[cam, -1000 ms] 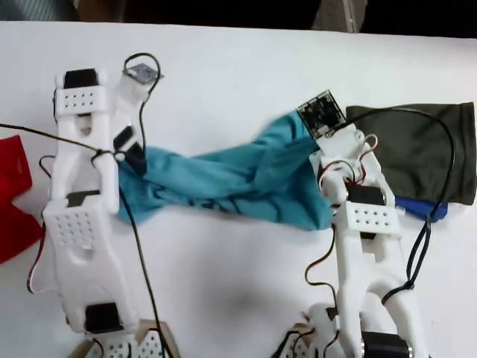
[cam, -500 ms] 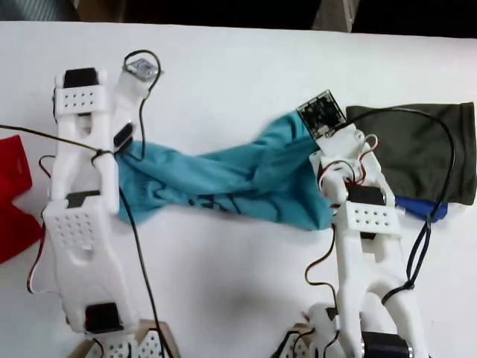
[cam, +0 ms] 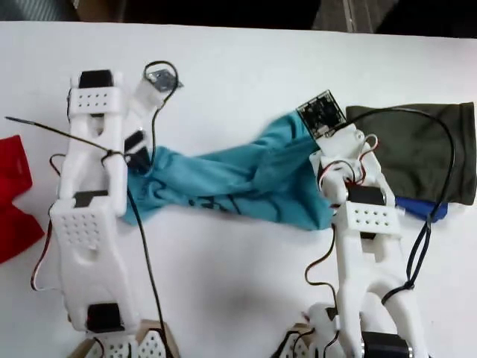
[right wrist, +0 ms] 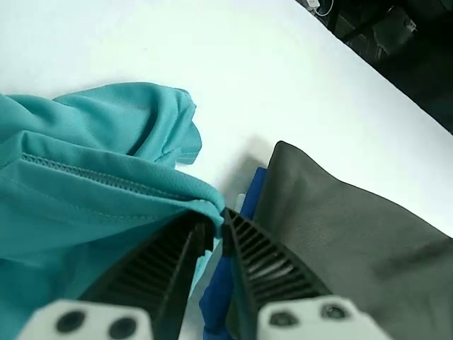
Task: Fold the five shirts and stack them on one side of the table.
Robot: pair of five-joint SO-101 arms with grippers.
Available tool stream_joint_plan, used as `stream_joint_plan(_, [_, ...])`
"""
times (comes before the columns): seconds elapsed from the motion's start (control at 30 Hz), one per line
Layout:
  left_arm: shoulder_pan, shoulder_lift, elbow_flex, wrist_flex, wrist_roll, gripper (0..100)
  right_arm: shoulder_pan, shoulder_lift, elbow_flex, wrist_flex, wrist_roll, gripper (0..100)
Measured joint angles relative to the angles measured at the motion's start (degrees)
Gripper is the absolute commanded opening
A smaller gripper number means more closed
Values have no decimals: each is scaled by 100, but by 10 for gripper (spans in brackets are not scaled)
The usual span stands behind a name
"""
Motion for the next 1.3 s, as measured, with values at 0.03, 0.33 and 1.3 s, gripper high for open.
stream_joint_plan(0.03, [-9, 0, 53, -114, 44, 225, 0, 0, 0, 0, 0, 21])
stream_joint_plan(0.33, [149, -18, -97, -369, 1037, 225, 0, 0, 0, 0, 0, 21])
stream_joint_plan(1.3, [97, -105, 527, -765, 1011, 159, 0, 0, 0, 0, 0, 21])
